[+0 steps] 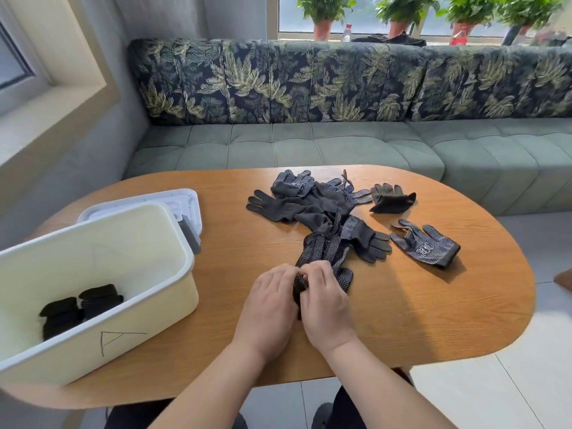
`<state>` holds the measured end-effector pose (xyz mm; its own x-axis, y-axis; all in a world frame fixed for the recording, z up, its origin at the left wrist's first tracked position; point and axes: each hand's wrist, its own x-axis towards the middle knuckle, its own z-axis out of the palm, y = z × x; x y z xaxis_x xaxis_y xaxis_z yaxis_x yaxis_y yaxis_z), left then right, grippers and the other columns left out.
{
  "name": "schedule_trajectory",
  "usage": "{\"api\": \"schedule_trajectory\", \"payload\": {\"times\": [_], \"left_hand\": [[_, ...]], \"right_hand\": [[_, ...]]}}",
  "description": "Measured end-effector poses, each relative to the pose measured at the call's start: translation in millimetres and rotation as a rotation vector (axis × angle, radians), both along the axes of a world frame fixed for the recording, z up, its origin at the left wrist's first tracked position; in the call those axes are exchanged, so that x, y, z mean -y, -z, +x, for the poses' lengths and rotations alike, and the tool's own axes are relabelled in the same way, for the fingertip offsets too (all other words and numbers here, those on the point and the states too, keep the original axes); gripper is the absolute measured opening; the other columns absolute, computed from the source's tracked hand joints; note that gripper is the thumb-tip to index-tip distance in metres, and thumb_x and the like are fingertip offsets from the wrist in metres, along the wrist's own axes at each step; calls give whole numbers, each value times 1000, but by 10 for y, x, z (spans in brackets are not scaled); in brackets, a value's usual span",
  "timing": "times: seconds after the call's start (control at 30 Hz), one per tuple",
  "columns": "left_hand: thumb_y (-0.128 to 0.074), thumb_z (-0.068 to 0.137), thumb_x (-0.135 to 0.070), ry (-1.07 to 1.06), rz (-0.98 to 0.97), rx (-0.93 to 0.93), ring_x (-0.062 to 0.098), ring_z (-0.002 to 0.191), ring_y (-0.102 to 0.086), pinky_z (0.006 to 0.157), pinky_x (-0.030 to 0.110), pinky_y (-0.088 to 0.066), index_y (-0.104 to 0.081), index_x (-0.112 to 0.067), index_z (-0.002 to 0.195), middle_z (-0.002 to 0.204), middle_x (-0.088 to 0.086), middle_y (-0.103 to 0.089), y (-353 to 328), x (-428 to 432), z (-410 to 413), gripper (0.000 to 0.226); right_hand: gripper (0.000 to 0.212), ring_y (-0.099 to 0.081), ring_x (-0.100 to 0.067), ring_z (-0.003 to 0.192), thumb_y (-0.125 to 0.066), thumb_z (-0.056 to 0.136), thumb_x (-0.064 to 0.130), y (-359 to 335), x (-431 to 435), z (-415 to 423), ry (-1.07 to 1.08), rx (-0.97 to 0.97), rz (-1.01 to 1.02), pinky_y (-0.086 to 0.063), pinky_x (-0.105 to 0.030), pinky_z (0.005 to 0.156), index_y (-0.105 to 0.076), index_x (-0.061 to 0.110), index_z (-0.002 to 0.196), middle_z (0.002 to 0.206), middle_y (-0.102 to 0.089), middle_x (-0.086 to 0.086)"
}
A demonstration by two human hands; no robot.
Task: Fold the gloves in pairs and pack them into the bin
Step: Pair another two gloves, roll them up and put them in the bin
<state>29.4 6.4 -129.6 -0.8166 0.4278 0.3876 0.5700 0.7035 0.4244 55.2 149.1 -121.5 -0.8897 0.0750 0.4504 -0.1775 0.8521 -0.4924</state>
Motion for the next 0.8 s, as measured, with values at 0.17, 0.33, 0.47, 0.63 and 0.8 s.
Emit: {"api": "schedule_trajectory", "payload": {"times": [0.17,0.33,0.47,0.63,0.8], "left_hand": [[-52,93,-11,102,-54,86,13,142,-50,127,33,-27,-47,-22,155,150,-5,-61,-58,16,14,63],[-57,100,-33,108,-242,-177,25,117,-62,111,41,-44,-71,-21,117,121,-1,-68,-34,219,9,25],[-56,99,-48,-128,-332,-161,31,99,-54,97,45,-46,-65,-20,101,103,3,-55,-105,491,-14,30],[-56,96,-45,-163,-192,-49,24,121,-53,105,42,-48,-65,-21,118,127,0,-56,-18,563,-18,34],[-59,99,-24,-103,-132,-81,25,136,-53,116,45,-45,-66,-15,133,142,2,-59,55,545,-50,36]], "right_hand": [[30,-58,-21,106,-39,90,17,-23,-30,-20,28,-43,-99,-53,-37,91,-58,13,113,120,-51,0],[24,-52,-23,108,-53,91,10,-6,-129,-88,226,0,-39,-50,-41,92,-62,16,112,118,-53,0],[28,-51,-20,115,-57,90,8,-5,-160,-151,314,129,-65,-45,-37,95,-63,22,113,120,-54,4],[42,-46,-19,140,-57,97,24,44,-100,-196,303,223,125,-41,-43,116,-64,23,139,145,-59,6],[31,-55,-23,119,-58,97,32,26,-43,-165,249,130,290,-41,-44,109,-70,24,125,119,-66,5]]}}
